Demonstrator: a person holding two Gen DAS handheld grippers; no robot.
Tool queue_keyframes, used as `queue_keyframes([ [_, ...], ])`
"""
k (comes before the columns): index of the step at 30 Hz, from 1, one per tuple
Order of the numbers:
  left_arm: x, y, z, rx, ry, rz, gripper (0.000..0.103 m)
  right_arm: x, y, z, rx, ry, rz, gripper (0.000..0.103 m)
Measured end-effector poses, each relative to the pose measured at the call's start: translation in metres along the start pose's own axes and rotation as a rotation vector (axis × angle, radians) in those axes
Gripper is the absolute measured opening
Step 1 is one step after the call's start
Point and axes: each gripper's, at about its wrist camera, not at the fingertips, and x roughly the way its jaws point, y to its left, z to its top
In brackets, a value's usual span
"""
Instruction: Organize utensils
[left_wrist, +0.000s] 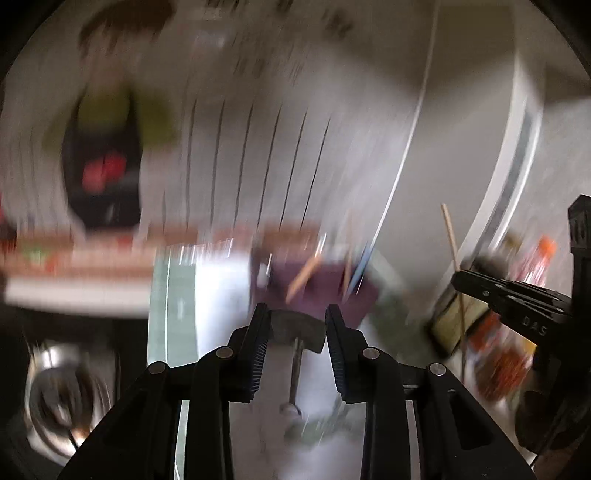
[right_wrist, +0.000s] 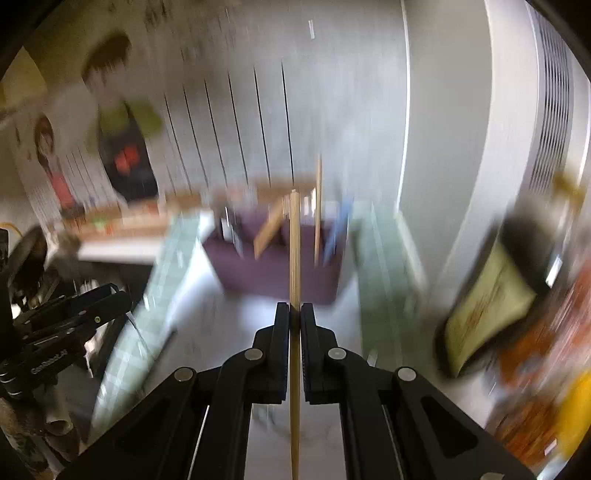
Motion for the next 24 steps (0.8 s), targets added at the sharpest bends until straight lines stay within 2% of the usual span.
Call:
queue_keyframes([
  [2, -0.008, -0.007, 0.036, 0.010, -0.073, -0.020, 0.031, -0.022, -0.002, 0.042, -0.003, -0.108, 0.024, 0.006],
  [5, -0.010, -0.012, 0.076, 0.007, -0.138, -0.049, 0.031, -0.039, -0.006, 0.084, -0.011, -0.240, 0.037, 0.006],
  [9, 0.003, -0.015, 0.105, 0.011, -0.174, -0.045, 0.031, -0.035, -0.017, 0.111, 0.014, -0.328, 0.047, 0.006],
  [14, 0.037, -0.015, 0.117, -0.002, -0.165, -0.049, 0.031, 0.007, -0.036, 0.117, 0.072, -0.308, 0.038, 0.006],
  [19, 0.059, -0.004, 0.112, -0.002, -0.140, -0.029, 0.031, 0.056, -0.038, 0.114, 0.092, -0.258, 0.025, 0.006],
  [21, 0.068, 0.003, 0.101, 0.012, -0.093, -0.024, 0.031, 0.072, -0.040, 0.110, 0.099, -0.226, 0.024, 0.006],
  [24, 0.085, 0.014, 0.071, 0.025, 0.023, -0.042, 0.032, 0.083, -0.044, 0.100, 0.115, -0.185, 0.039, 0.006],
])
